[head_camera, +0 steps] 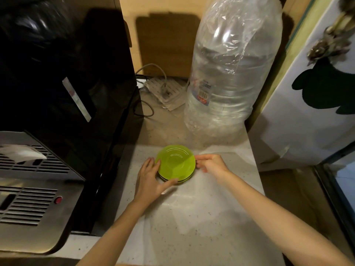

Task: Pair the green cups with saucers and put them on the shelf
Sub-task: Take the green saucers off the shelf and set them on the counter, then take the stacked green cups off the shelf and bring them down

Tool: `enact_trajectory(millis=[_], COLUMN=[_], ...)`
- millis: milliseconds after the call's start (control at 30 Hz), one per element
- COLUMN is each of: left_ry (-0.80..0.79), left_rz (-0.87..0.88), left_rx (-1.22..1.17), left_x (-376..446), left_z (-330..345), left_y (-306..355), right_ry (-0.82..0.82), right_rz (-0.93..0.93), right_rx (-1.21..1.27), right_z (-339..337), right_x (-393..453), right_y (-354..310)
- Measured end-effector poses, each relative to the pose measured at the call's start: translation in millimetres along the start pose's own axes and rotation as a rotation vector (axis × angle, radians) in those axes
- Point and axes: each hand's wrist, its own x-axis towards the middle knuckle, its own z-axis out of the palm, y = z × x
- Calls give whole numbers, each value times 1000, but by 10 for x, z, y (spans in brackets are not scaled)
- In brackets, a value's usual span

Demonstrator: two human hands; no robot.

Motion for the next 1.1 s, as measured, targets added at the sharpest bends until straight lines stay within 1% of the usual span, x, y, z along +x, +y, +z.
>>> enact_trajectory(millis=[67,100,200,267,333,400,467,533,600,700,933,1100], left_ry=[-13,-27,-147,-268,-398,-461,-488,-499,-486,-402,-315,-261], left_rz=[-43,-37,18,16,54,109,127,170,221,320,487,604], left_rx=[-25,-29,-71,-123,-75,-53,-60,-58,-84,-139,-220,-160], left_x=[37,66,186,306,436,554,644,704,759,823,860,784], left_z=[-79,-124,-291,-449,-621,-784,-942,-1105,-1285,-1584,-2269,-2642], left_y=[77,125,318,535,801,1095,1403,1733,2049,2484,3366,3899], right_ry=[-89,-135,-232,-277,-299,-330,-358,-367,-342,-274,-85,39], right_rz=[58,89,131,104,69,32,-17,-85,-178,-329,-647,-803], right_rx=[-20,-27,-24,-39,-55,-72,-53,-16,-15,-59,-225,-406], right_z=[-66,-113,-300,-432,-567,-718,-886,-1057,-1215,-1419,-1862,-2090], right_x=[-59,-100,-183,-236,-326,-451,-611,-779,-951,-1236,-1909,-2308], right_y=[-106,-162,-335,-492,-672,-881,-1100,-1327,-1567,-1935,-2785,-3296])
